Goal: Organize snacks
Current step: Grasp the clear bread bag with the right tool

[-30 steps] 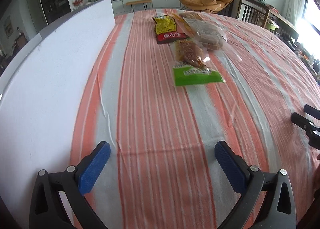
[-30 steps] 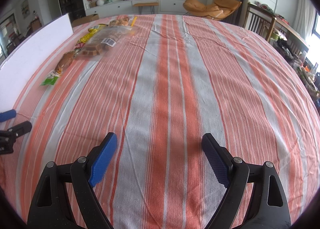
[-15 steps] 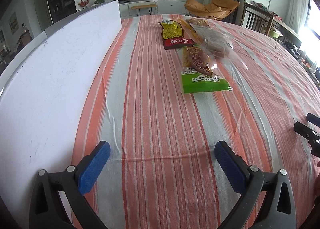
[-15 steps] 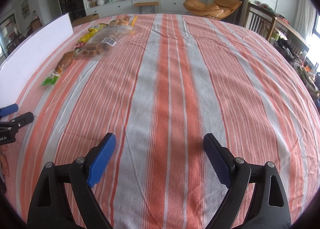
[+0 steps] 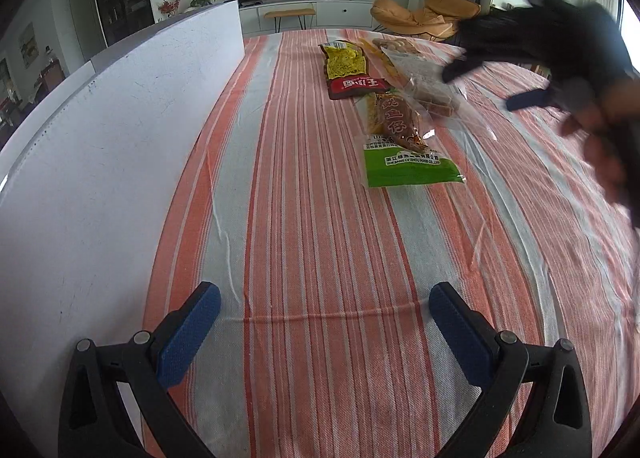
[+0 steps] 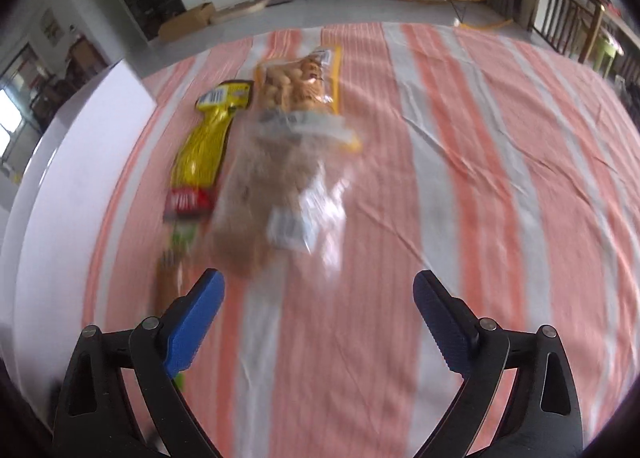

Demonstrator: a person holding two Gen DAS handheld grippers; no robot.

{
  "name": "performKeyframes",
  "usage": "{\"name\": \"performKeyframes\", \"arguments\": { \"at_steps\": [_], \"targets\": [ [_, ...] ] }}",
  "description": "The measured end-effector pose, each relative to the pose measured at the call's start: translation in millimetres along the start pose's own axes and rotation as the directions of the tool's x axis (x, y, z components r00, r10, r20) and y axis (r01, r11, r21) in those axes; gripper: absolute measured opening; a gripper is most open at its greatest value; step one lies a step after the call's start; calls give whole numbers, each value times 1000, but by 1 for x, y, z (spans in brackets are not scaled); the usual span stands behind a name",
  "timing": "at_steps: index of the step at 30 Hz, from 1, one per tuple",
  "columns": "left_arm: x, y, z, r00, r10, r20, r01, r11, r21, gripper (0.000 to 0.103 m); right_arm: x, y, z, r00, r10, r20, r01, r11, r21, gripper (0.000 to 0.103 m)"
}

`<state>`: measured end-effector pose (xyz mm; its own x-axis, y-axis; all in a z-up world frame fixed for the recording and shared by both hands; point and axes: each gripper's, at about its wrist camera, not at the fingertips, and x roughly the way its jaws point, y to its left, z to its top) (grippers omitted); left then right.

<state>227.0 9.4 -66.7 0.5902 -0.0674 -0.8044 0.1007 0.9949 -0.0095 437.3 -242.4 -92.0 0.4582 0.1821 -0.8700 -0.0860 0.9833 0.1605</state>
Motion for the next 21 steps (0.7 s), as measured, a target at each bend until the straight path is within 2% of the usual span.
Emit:
{"name": "performKeyframes", "arguments": {
  "at_steps": [4, 5, 7, 8, 9, 10, 12, 15, 18, 21],
  "targets": [
    [0, 0, 0, 1000, 0, 0, 0, 1000, 0, 103, 38, 21, 24, 999, -29, -36, 31, 998, 46, 97],
    [0, 0, 0, 1000, 0, 0, 0, 1000, 0, 103, 45, 26, 25, 998, -53, -44, 55, 998, 43, 98],
    [0, 0, 0, 1000, 0, 0, 0, 1000, 0, 103, 48, 38, 24, 992, -123, -27, 123, 992, -9, 95],
    [0, -1, 0, 1000, 0, 0, 0, 1000, 0, 103, 48, 42, 22, 990, -139, -15, 139, 990, -33, 87],
    [0, -1, 0, 1000, 0, 0, 0, 1000, 0, 103, 44, 43, 19, 987, -163, 6, 163, 985, -51, 70],
    [0, -1, 0, 1000, 0, 0, 0, 1000, 0, 103, 39, 42, 15, 984, -174, 26, 176, 982, -66, 64],
    [0, 0, 0, 1000, 0, 0, 0, 1000, 0, 103, 31, 33, 5, 989, -143, 38, 146, 987, -73, 59],
    [0, 0, 0, 1000, 0, 0, 0, 1000, 0, 103, 14, 18, -20, 994, -106, 37, 108, 991, -79, 59],
    [0, 0, 0, 1000, 0, 0, 0, 1000, 0, 103, -8, 6, -61, 992, -117, 54, 124, 981, -152, 59],
    [0, 0, 0, 1000, 0, 0, 0, 1000, 0, 103, -34, -14, -103, 989, -119, 87, 132, 978, -163, 60]
  ]
}}
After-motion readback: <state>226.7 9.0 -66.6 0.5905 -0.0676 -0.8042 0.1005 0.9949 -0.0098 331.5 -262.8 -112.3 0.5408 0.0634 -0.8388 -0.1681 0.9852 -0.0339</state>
